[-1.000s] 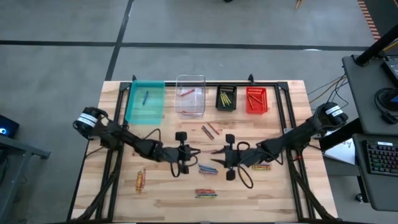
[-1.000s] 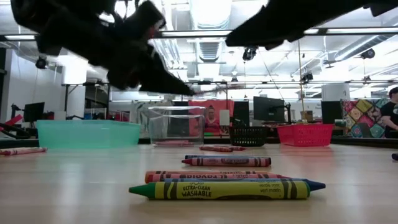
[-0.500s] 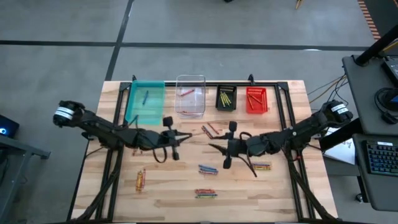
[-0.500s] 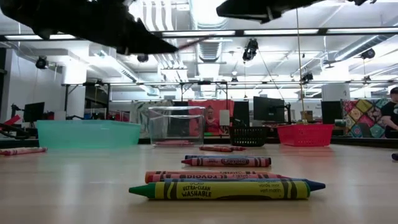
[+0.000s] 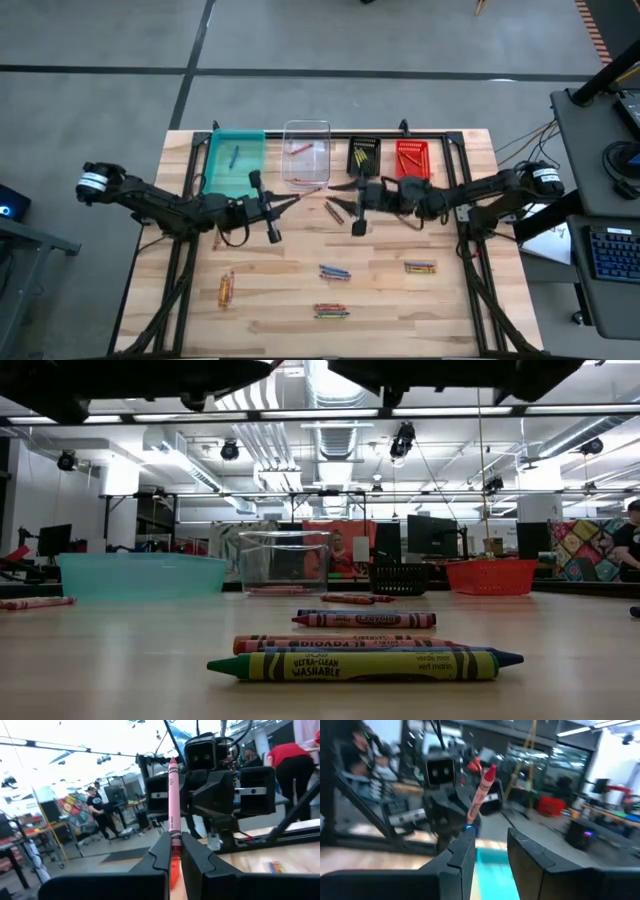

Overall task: Sort crayons
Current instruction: Put the red crayon into the transparent bin

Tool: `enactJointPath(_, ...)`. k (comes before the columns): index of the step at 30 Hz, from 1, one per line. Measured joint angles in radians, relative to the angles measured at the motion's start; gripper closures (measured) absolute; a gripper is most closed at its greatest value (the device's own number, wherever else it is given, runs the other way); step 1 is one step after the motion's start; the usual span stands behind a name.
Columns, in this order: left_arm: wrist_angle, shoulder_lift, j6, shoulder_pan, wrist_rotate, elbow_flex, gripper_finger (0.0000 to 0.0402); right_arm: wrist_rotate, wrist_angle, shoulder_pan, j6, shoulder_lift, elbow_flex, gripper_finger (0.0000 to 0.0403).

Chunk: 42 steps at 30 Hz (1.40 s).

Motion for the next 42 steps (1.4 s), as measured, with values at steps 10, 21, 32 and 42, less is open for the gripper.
enactJointPath(10, 0.001, 0.077, 0.002, 0.044, 0.038, 0.082, 0.0401, -0.289, 0.101, -0.133, 0.142, 0.003, 0.0, 0.0272)
enactJointPath(21, 0.002, 0.223, -0.012, 0.069, 0.029, 0.192, 0.0401, -0.289, 0.116, -0.135, 0.069, 0.003, 0.0, 0.0266)
enactJointPath(32, 0.0, 0.243, 0.012, 0.074, 0.013, 0.223, 0.0401, -0.28, 0.116, -0.137, 0.043, 0.003, 0.0, 0.0335)
enactJointPath(42, -0.008, 0.241, -0.007, 0.075, -0.042, 0.218, 0.0337, -0.278, 0.119, -0.139, 0.039, 0.004, 0.0, 0.0385)
